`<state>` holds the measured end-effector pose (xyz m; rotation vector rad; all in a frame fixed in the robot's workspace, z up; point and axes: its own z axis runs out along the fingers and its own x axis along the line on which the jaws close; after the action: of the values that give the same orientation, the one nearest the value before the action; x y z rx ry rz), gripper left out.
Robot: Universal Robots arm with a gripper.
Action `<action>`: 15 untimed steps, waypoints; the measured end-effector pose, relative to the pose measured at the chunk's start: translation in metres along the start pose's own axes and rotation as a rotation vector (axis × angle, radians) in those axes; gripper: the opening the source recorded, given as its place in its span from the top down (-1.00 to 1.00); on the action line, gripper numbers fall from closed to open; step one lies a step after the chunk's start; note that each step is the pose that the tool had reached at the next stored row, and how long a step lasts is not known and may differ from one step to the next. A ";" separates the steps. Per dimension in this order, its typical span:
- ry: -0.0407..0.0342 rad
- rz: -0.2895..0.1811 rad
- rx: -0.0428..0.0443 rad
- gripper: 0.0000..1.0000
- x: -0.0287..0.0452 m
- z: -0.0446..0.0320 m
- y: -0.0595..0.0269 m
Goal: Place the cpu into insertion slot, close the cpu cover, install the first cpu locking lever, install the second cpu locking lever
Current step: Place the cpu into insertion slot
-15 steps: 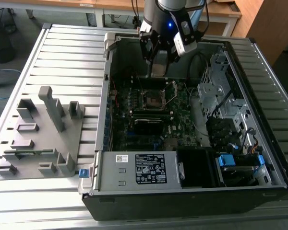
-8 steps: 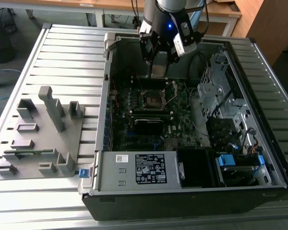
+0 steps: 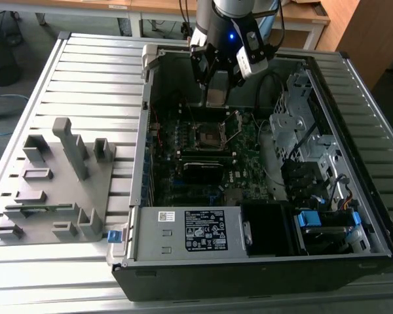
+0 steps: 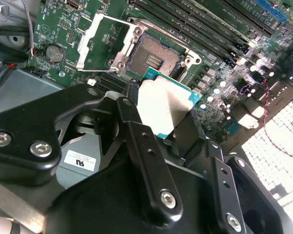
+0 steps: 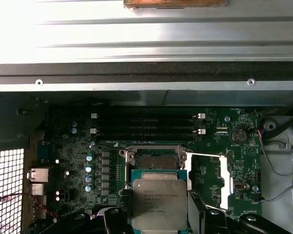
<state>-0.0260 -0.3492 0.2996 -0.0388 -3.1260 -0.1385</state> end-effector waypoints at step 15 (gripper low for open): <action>-0.0001 0.000 -0.0001 -0.08 0.0000 0.0028 -0.0002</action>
<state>-0.0260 -0.3492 0.2968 -0.0388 -3.1261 -0.1386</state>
